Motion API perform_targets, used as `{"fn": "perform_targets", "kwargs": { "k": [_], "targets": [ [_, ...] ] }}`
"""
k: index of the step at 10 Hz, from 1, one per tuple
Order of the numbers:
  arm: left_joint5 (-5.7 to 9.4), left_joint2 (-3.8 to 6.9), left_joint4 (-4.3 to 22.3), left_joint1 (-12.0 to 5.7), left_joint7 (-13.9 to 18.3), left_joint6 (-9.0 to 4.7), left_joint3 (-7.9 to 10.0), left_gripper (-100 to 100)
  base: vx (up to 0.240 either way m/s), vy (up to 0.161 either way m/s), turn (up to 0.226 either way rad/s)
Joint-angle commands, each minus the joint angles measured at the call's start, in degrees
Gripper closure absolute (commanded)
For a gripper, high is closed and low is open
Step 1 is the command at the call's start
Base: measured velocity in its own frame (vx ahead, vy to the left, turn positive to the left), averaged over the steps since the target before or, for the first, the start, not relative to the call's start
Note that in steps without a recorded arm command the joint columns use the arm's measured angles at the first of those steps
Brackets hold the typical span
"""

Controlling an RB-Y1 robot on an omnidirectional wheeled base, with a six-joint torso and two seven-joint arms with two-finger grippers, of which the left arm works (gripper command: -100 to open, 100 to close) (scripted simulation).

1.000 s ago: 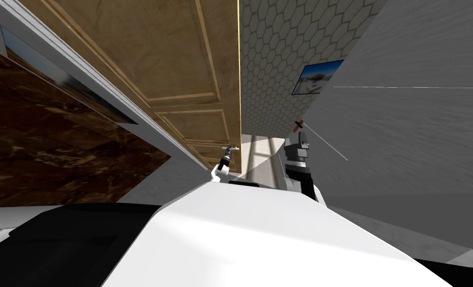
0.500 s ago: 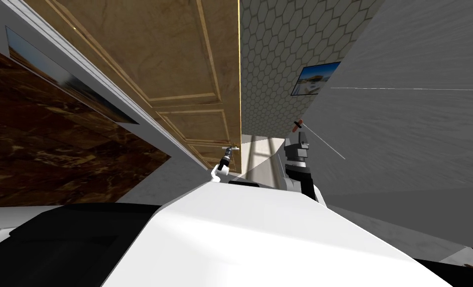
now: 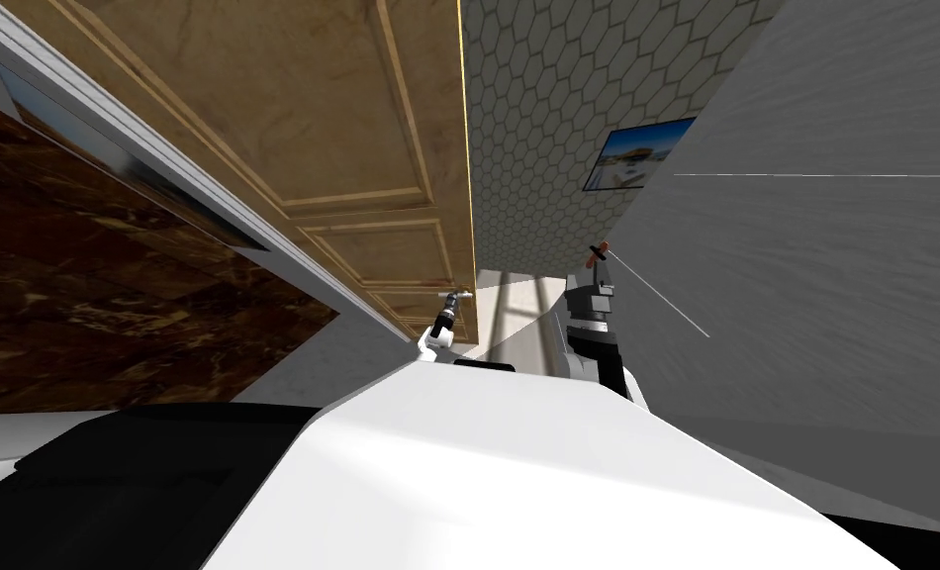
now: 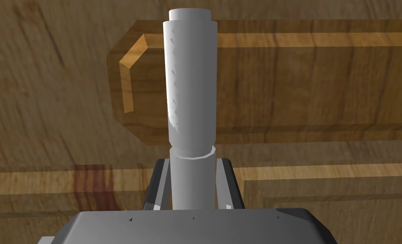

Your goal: Push the door open

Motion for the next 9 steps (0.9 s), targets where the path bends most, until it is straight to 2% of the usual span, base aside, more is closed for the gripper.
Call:
{"fn": "perform_targets", "kwargs": {
  "k": [1,4,9],
  "targets": [
    [0.14,0.37,0.0,-0.44,-0.3,-0.24,1.63,100,0.194,-0.069,0.041],
    [0.35,0.46,0.7,-1.03,-0.9,-0.25,4.14,100,0.163,-0.093,0.074],
    [0.60,0.41,1.5,-1.71,-1.6,-0.26,6.99,100,0.101,-0.072,0.062]
  ]
}}
